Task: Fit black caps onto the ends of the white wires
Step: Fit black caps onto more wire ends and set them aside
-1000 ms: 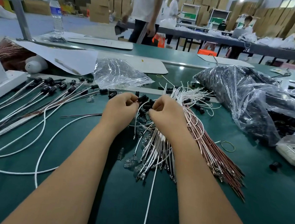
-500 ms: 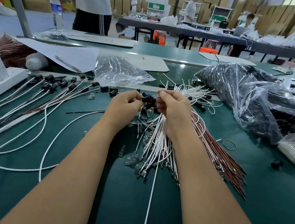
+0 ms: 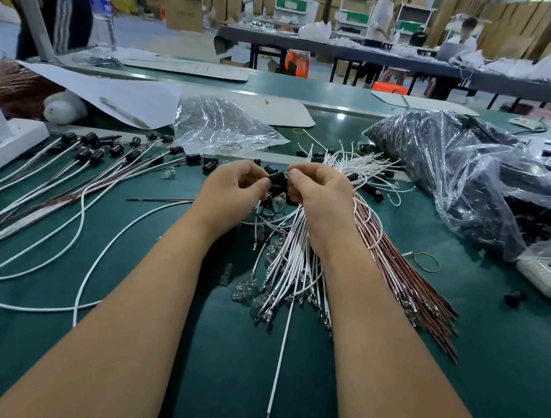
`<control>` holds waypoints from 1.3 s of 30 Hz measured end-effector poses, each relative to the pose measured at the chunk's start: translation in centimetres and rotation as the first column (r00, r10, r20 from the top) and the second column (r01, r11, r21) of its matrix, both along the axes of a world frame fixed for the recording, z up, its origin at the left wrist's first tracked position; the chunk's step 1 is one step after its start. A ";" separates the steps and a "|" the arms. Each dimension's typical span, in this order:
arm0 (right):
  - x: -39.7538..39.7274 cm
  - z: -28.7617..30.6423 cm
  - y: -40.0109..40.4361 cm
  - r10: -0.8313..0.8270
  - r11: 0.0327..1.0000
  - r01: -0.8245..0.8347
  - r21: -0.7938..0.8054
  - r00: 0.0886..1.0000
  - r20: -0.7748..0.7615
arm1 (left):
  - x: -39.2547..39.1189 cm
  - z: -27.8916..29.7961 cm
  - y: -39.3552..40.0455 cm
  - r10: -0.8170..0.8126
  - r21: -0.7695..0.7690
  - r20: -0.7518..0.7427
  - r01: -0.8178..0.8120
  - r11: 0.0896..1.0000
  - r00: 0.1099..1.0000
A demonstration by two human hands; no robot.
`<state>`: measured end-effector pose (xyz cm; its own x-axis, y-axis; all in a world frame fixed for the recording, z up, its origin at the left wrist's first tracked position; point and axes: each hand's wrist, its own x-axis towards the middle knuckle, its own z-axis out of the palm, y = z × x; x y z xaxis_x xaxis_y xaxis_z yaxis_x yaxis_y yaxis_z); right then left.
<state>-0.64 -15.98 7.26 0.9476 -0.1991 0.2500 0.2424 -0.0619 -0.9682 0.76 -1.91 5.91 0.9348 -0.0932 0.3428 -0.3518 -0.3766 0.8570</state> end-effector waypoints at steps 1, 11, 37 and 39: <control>0.0 -0.1 0.0 0.004 1.000 -0.004 -0.017 1.000 0.004 | 0.0 0.0 0.1 0.001 -0.007 0.013 0.000 1.000 1.000; 0.2 -0.4 -0.3 0.025 0.989 -0.018 -0.148 0.999 0.041 | 0.1 0.2 1.0 -0.038 -0.142 -0.015 0.035 0.989 0.999; -0.2 0.0 0.4 0.075 0.989 -0.065 0.132 0.994 -0.074 | -0.3 0.2 0.5 -0.050 -0.187 -0.006 0.048 0.981 0.999; -0.1 -0.1 0.4 0.069 0.990 -0.059 0.125 0.995 -0.075 | -0.4 0.3 0.4 -0.038 -0.181 0.008 0.039 0.983 0.999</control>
<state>-0.78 -15.57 7.17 0.9751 -0.1616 0.1517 0.1648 0.0710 -0.9838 0.40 -1.52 6.20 0.9301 -0.0654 0.3613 -0.3670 -0.2017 0.9081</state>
